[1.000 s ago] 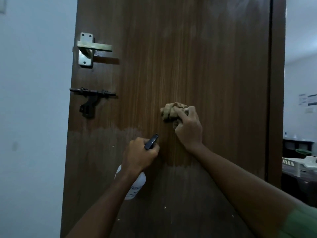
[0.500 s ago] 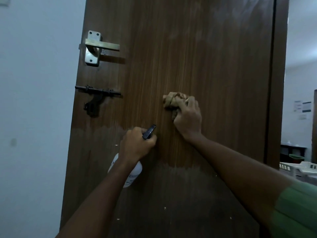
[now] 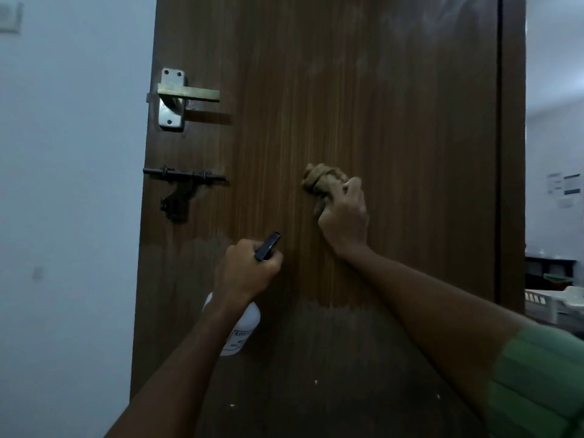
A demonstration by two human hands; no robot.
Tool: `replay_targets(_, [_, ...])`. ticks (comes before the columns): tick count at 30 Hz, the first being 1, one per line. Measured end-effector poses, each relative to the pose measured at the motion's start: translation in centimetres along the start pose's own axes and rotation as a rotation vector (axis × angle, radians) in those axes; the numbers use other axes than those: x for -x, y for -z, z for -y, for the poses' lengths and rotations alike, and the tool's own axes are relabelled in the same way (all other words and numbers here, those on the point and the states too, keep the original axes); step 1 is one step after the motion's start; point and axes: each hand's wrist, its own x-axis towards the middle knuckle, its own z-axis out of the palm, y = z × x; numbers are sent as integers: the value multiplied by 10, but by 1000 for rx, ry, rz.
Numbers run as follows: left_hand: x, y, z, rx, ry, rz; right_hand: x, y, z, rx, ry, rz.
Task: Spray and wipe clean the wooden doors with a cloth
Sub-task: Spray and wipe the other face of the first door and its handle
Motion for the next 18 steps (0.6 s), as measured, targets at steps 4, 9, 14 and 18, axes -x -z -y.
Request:
replay_targets(4, [20, 15, 25, -89, 52, -15, 96, -8, 2, -102, 732, 446])
replay_targets(9, [54, 15, 31, -177, -50, -78, 80, -24, 8, 38, 1149, 591])
replay_targets(14, [62, 23, 40, -193, -83, -132, 82, -28, 64, -94, 98, 105])
replay_targets(18, [70, 38, 46, -209, -153, -173, 116, -48, 81, -119, 818, 386])
